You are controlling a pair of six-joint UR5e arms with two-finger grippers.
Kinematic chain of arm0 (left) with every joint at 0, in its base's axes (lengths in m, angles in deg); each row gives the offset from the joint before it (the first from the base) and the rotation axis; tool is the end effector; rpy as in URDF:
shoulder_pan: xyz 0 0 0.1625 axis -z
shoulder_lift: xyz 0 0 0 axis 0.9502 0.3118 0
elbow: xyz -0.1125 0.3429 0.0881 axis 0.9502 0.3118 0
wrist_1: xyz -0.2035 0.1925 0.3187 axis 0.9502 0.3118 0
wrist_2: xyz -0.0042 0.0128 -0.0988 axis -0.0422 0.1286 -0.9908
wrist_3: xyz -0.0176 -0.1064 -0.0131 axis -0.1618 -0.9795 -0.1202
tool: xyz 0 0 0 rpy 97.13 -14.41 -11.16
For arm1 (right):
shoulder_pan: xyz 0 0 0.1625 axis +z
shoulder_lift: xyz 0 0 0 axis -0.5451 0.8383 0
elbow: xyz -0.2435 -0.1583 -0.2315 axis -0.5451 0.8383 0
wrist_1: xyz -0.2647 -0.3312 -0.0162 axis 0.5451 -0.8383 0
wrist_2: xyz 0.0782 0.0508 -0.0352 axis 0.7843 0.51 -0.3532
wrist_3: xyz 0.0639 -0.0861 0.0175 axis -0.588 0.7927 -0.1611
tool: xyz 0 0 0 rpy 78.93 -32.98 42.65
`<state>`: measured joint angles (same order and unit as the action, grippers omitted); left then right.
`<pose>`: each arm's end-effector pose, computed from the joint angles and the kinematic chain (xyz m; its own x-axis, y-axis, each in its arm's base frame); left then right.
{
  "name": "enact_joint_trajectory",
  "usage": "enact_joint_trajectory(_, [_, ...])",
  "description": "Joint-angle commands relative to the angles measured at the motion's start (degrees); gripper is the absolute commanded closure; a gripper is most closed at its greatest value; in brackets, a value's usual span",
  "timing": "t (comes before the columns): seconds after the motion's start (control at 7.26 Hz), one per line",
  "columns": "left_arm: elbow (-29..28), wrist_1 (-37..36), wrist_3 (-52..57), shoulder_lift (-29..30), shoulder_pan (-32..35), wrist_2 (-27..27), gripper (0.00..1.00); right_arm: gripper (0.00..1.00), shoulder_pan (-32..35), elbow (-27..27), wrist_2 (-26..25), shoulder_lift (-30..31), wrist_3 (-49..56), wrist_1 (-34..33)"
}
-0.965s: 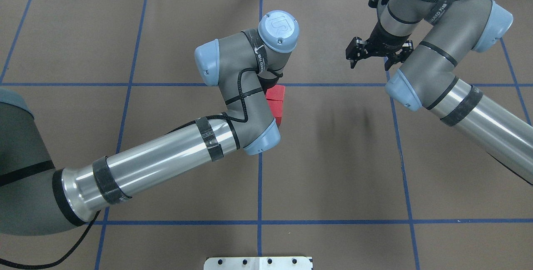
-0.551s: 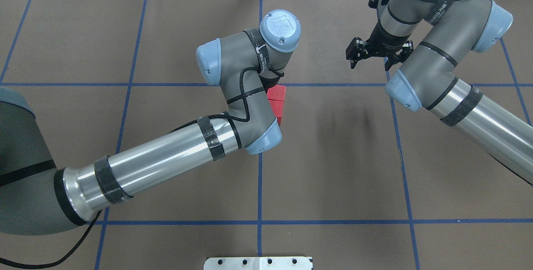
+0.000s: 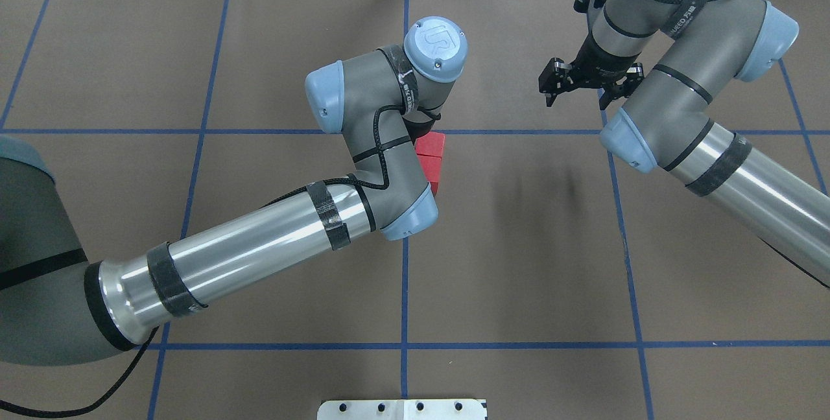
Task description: Form red blocks into L shape at center
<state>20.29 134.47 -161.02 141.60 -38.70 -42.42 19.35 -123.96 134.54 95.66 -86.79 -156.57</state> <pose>0.6227 -0.5319 0.1221 0.0945 -0.9815 -0.1665 0.7974 0.1748 -0.5776 -0.3582 -0.5823 0.2945 0.7039 0.0693 0.7069 -0.0414 0.9975 -0.0566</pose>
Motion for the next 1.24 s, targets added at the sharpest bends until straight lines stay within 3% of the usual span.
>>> enact_joint_trajectory(0.0, [0.0,0.0,0.0,0.1,0.0,0.0,0.72,0.01,0.0,0.0,0.0,0.0,0.0,0.0])
enact_joint_trajectory(0.55, [0.0,0.0,-0.1,0.1,0.0,0.1,0.60,0.01,0.0,0.0,0.0,0.3,0.0,0.0])
enact_joint_trajectory(0.96, [0.0,0.0,-0.1,0.2,0.0,0.0,0.45,0.01,0.0,0.0,0.1,0.3,0.0,0.0])
enact_joint_trajectory(1.1, [0.0,0.0,-0.1,0.2,0.0,0.1,0.45,0.01,0.0,0.1,0.1,0.4,0.0,0.0])
